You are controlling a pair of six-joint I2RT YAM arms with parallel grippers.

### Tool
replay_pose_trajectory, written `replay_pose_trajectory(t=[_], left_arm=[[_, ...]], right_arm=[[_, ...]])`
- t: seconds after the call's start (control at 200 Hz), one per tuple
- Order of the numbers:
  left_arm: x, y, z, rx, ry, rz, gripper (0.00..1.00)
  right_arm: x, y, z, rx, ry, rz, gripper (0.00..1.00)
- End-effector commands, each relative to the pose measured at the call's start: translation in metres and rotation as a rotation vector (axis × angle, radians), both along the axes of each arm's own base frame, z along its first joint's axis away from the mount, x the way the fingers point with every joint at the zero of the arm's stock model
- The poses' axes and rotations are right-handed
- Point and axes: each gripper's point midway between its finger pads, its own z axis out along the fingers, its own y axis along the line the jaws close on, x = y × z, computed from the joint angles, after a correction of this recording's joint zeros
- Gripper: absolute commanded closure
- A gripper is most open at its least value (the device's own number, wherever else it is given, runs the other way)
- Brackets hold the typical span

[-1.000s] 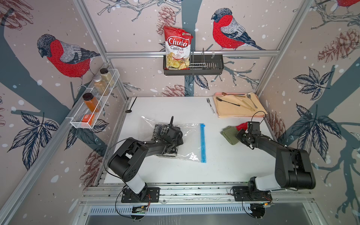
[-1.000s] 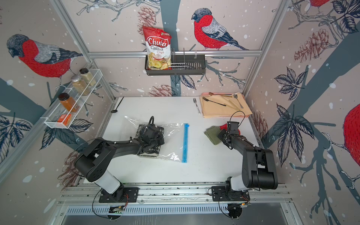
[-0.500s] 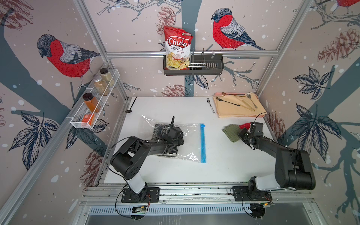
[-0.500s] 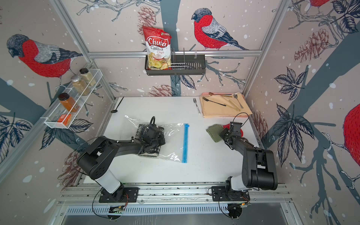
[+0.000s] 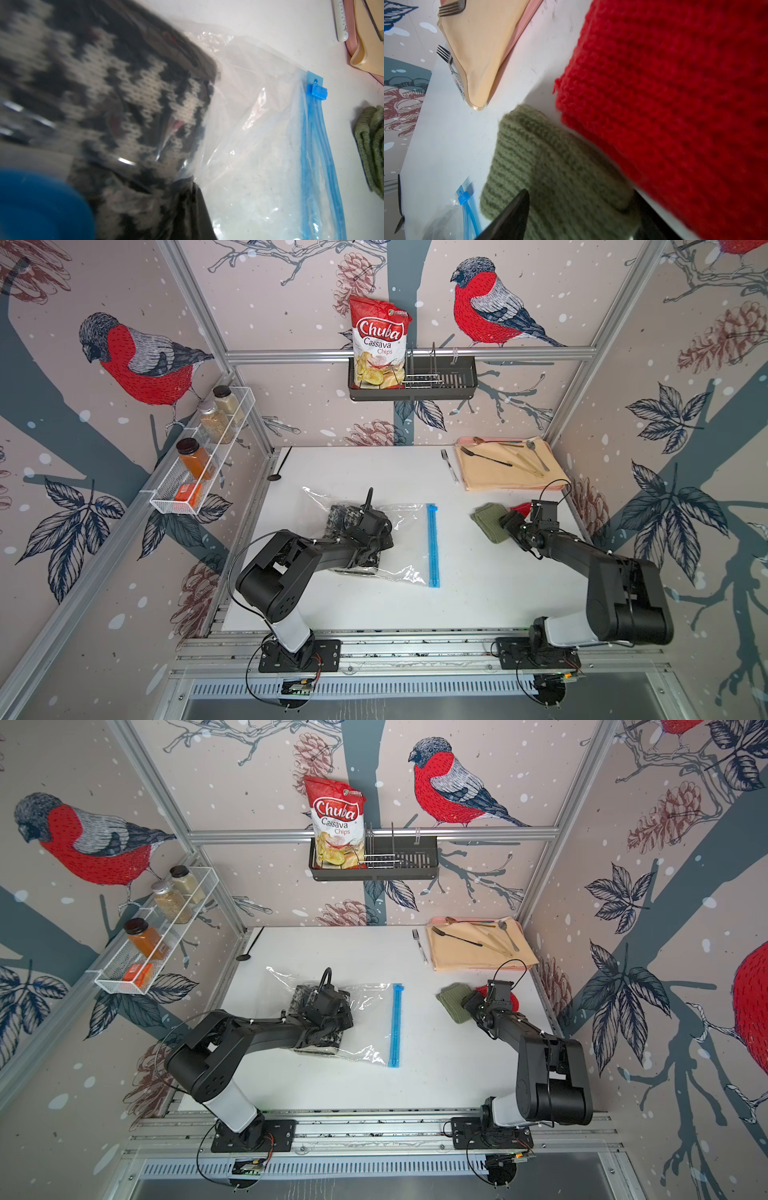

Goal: Take the scarf out of the vacuum bag
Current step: Take out the scarf from the vacuum bag, then adjust the vacuum bag at the center of the board.

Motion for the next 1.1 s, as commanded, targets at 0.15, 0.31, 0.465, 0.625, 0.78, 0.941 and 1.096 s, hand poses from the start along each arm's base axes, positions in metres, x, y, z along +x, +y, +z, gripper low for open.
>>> replay_pose_trajectory(t=[0.15, 0.31, 0.465, 0.625, 0.78, 0.941, 1.096], left_arm=[[-0.002, -0.001, 0.001, 0.012, 0.016, -0.009, 1.0], [0.002, -0.003, 0.009, 0.007, -0.002, -0.013, 1.0], [0.006, -0.003, 0.018, 0.021, -0.02, -0.01, 1.0], [0.01, -0.003, 0.026, 0.025, -0.037, -0.009, 1.0], [0.01, 0.0, 0.032, 0.028, -0.043, 0.007, 0.98], [0.017, 0.02, 0.058, 0.036, -0.07, 0.08, 0.85], [0.029, 0.054, 0.084, -0.074, -0.072, 0.13, 0.66]], right_arm=[[-0.02, -0.002, 0.023, -0.174, 0.061, 0.022, 0.17], [-0.03, 0.043, 0.043, -0.174, 0.031, 0.181, 0.1], [-0.042, 0.12, 0.067, 0.049, -0.081, 0.469, 0.16], [-0.052, 0.176, 0.09, 0.217, -0.185, 0.679, 0.31], [-0.058, 0.21, 0.077, 0.312, -0.164, 0.785, 0.37], [-0.061, 0.228, 0.045, 0.319, -0.086, 0.812, 0.38], [-0.063, 0.238, 0.024, 0.305, -0.04, 0.822, 0.39]])
